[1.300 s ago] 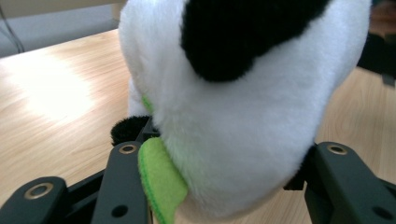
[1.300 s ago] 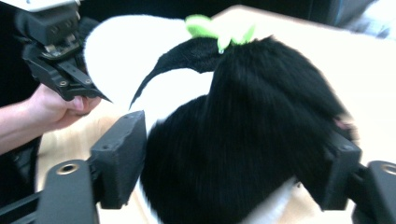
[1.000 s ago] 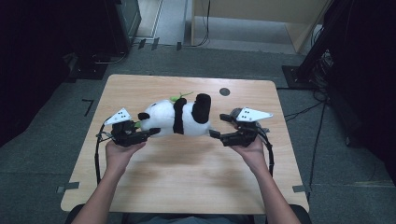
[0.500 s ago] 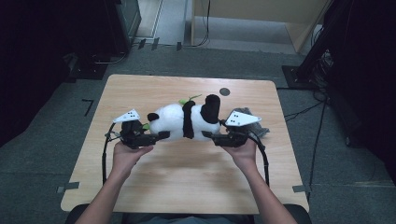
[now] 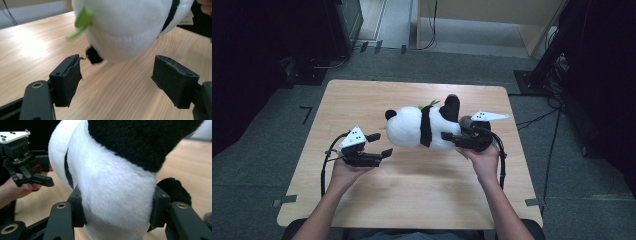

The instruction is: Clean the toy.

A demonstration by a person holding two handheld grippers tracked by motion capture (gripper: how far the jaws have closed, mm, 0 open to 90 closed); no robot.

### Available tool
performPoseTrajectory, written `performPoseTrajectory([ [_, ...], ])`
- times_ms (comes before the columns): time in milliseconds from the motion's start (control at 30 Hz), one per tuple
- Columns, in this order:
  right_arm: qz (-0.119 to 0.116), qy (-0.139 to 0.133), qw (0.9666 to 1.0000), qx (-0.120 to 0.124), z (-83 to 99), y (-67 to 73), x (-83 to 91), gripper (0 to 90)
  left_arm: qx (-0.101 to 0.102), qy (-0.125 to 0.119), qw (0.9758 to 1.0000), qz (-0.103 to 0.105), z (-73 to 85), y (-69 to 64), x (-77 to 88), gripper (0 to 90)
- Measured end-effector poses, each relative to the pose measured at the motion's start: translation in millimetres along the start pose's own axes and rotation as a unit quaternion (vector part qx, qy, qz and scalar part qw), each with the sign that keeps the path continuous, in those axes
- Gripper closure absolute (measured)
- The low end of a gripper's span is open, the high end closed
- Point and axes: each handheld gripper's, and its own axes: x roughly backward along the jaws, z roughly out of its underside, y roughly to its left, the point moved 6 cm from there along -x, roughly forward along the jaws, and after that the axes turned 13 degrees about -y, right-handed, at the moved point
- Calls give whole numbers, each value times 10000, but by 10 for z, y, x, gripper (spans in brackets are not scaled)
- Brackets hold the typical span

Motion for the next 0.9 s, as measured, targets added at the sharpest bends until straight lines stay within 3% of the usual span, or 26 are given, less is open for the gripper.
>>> performPoseTrajectory([
  [67,-250,152,9993,-246,41,61,-48,455,-64,-11,9999,157,13,-100,-88,205],
  [100,-250,152,9993,-246,41,61,-48,455,-64,-11,9999,157,13,-100,-88,164],
  [167,-435,225,9979,-415,74,140,-115,450,-214,213,9992,-247,58,-133,-173,125],
  [200,-443,310,9978,-385,98,185,-160,444,-197,276,9985,-418,78,-126,-191,163],
  [233,-443,310,9978,-385,98,185,-160,444,-197,276,9985,-418,78,-126,-191,233],
  [267,-417,318,9978,-401,105,187,-166,441,-114,269,9986,-443,74,-110,-180,233],
  [333,-396,304,9975,-497,121,159,-175,371,57,248,9990,-378,38,-97,-150,448],
  [367,-379,276,9978,-469,117,155,-179,321,129,259,9990,-350,21,-94,-144,490],
  [433,-341,164,9990,-234,100,150,-194,230,352,275,9987,-257,-24,-79,-121,554],
  [500,-345,117,9992,-154,94,145,-192,211,651,213,9975,-157,-68,-29,-90,563],
  [533,-385,7,9993,26,75,135,-173,194,751,217,9969,-128,-85,9,-70,575],
  [567,-391,-15,9992,123,74,134,-163,194,894,230,9956,-178,-104,81,-25,575],
  [600,-365,-37,9990,274,74,136,-147,194,894,230,9956,-178,-104,81,-25,576],
  [633,-317,-36,9981,523,82,139,-125,190,1051,247,9939,-206,-112,144,23,575],
  [667,-317,-36,9981,523,82,139,-125,190,1132,225,9930,-245,-117,184,57,575],
  [700,-316,-7,9972,678,95,142,-115,174,1189,205,9923,-297,-125,241,109,576],
  [733,-416,39,9933,1081,149,154,-117,151,1218,198,9918,-334,-133,270,138,574],
  [767,-437,141,9905,1296,195,157,-135,142,1284,180,9910,-331,-145,293,165,573],
  [800,-437,141,9905,1296,195,157,-135,142,1355,189,9902,-292,-154,301,178,573],
  [900,-329,412,9812,1856,330,201,-284,128,1556,245,9875,-36,-171,266,165,571],
])
